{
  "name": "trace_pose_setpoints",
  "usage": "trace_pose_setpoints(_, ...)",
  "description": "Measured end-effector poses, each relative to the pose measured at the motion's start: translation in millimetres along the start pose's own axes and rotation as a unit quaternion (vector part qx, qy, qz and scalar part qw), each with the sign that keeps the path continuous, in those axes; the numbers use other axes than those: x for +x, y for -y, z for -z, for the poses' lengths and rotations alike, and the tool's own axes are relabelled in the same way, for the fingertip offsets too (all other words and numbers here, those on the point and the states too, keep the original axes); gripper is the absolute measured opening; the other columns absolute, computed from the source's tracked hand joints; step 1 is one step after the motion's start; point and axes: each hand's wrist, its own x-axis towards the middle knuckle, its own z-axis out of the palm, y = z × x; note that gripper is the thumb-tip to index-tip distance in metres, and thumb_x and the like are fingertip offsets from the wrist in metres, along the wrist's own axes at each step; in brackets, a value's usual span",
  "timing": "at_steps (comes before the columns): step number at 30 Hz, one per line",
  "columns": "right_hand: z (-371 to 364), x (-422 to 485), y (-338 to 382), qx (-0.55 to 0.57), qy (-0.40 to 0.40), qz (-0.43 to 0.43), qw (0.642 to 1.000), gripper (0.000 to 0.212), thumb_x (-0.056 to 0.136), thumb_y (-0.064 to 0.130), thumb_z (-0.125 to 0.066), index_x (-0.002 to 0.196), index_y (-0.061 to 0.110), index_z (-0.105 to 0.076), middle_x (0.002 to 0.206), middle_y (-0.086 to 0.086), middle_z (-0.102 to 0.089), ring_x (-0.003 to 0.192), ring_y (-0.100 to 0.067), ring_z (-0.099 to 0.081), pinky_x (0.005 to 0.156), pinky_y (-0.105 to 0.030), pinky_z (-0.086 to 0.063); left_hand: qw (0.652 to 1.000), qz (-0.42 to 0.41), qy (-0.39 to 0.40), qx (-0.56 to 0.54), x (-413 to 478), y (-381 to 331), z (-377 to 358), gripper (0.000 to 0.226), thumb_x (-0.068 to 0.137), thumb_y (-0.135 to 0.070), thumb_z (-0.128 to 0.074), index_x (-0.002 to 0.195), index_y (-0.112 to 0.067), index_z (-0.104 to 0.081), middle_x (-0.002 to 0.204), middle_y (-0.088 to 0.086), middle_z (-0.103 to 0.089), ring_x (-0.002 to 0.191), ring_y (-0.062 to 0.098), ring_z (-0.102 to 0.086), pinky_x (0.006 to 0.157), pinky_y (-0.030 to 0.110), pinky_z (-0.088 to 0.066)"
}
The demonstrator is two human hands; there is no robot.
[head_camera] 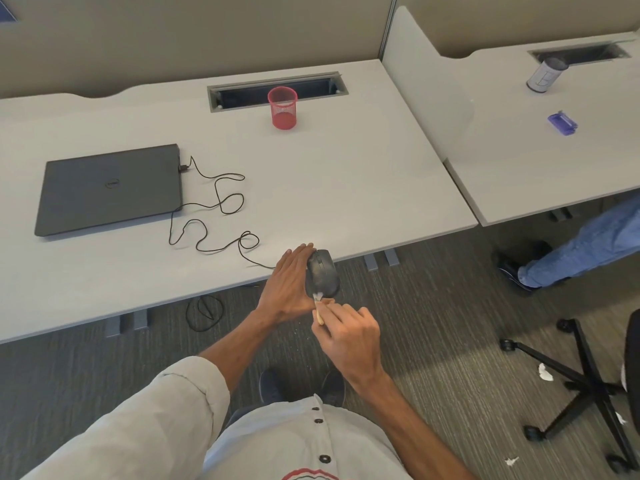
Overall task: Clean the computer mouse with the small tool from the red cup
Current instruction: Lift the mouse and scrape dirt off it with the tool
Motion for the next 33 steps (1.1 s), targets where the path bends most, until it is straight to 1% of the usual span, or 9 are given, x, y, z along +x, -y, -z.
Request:
trace_pose_setpoints(3, 3, -1, 0, 0.006, -0.007, 0.006, 1.000, 0.025, 0.103, 0.031, -0.073, 0.112, 0.013, -0.088, 0.098, 0.001, -0.086, 0.075, -0.012, -0.077, 0.059, -0.029, -0.046, 1.000, -0.002, -0.005, 0.003, -1, 0, 0, 0.136, 0.074, -0.078, -0.087, 0.173, -0.013, -0.021, 0.183, 0.003, -0.024, 0.172, 0.018, -0.018, 0.143, 0.040, -0.009)
trace_pose_setpoints(8, 10, 11, -11, -0.018, -0.038, -0.030, 0.999, 0.026, 0.100, 0.028, -0.081, 0.118, 0.011, -0.086, 0.098, 0.001, -0.085, 0.075, -0.011, -0.076, 0.058, -0.029, -0.049, 1.000, -0.006, -0.008, 0.005, -1, -3, 0, 0.128, 0.081, -0.078, -0.081, 0.173, -0.015, -0.020, 0.182, 0.003, -0.025, 0.172, 0.017, -0.019, 0.142, 0.043, -0.013)
trace_pose_setpoints(13, 7, 10, -10, -0.011, -0.017, -0.019, 1.000, 0.024, 0.100, 0.029, -0.077, 0.115, 0.013, -0.086, 0.094, 0.002, -0.084, 0.071, -0.011, -0.074, 0.059, -0.029, -0.044, 1.000, -0.012, -0.012, -0.005, -1, -5, -4, 0.127, 0.081, -0.073, -0.084, 0.173, -0.012, -0.022, 0.182, 0.004, -0.026, 0.172, 0.018, -0.018, 0.142, 0.042, -0.011)
trace_pose_setpoints(17, 4, 0, -10, 0.006, -0.001, -0.015, 1.000, 0.022, 0.096, 0.029, -0.084, 0.111, 0.014, -0.087, 0.101, 0.001, -0.086, 0.078, -0.011, -0.078, 0.060, -0.028, -0.046, 1.000, -0.019, -0.006, -0.001, -4, -7, -10, 0.129, 0.080, -0.071, -0.087, 0.173, -0.010, -0.022, 0.182, 0.007, -0.026, 0.172, 0.022, -0.020, 0.143, 0.043, -0.010)
trace_pose_setpoints(19, 5, -7, -10, 0.010, -0.002, -0.009, 1.000, 0.020, 0.098, 0.029, -0.081, 0.110, 0.014, -0.087, 0.103, 0.001, -0.087, 0.080, -0.012, -0.079, 0.061, -0.029, -0.047, 1.000, -0.020, 0.000, 0.001, -6, -8, -14, 0.133, 0.076, -0.074, -0.087, 0.172, -0.010, -0.022, 0.182, 0.007, -0.026, 0.172, 0.022, -0.020, 0.143, 0.044, -0.010)
trace_pose_setpoints(21, 7, -11, -13, 0.009, -0.010, -0.006, 1.000, 0.022, 0.101, 0.029, -0.077, 0.112, 0.014, -0.087, 0.102, 0.001, -0.086, 0.078, -0.012, -0.078, 0.060, -0.029, -0.047, 1.000, -0.020, 0.007, -0.001, -8, -11, -18, 0.134, 0.075, -0.076, -0.087, 0.172, -0.011, -0.022, 0.182, 0.006, -0.025, 0.172, 0.021, -0.019, 0.142, 0.044, -0.011)
trace_pose_setpoints(24, 15, -9, -21, -0.007, -0.036, -0.023, 0.999, 0.024, 0.104, 0.029, -0.073, 0.115, 0.013, -0.087, 0.098, 0.002, -0.085, 0.072, -0.011, -0.074, 0.059, -0.028, -0.042, 1.000, -0.017, 0.005, -0.003, -10, -14, -23, 0.127, 0.080, -0.074, -0.084, 0.173, -0.013, -0.022, 0.182, 0.004, -0.025, 0.172, 0.018, -0.018, 0.142, 0.044, -0.012)
trace_pose_setpoints(26, 18, -4, -26, -0.020, -0.045, -0.038, 0.998, 0.023, 0.104, 0.028, -0.074, 0.115, 0.013, -0.087, 0.097, 0.003, -0.085, 0.071, -0.011, -0.073, 0.058, -0.029, -0.041, 1.000, -0.017, 0.001, -0.001, -10, -17, -25, 0.122, 0.083, -0.071, -0.082, 0.173, -0.014, -0.022, 0.182, 0.003, -0.025, 0.172, 0.016, -0.018, 0.142, 0.043, -0.012)
trace_pose_setpoints(33, 10, -10, -24, -0.004, -0.002, -0.022, 1.000, 0.022, 0.101, 0.029, -0.075, 0.112, 0.013, -0.087, 0.094, 0.002, -0.085, 0.072, -0.012, -0.076, 0.058, -0.031, -0.046, 0.999, -0.030, 0.019, 0.017, -4, -23, -27, 0.124, 0.083, -0.069, -0.083, 0.173, -0.013, -0.020, 0.183, 0.003, -0.022, 0.173, 0.016, -0.013, 0.143, 0.041, -0.007)
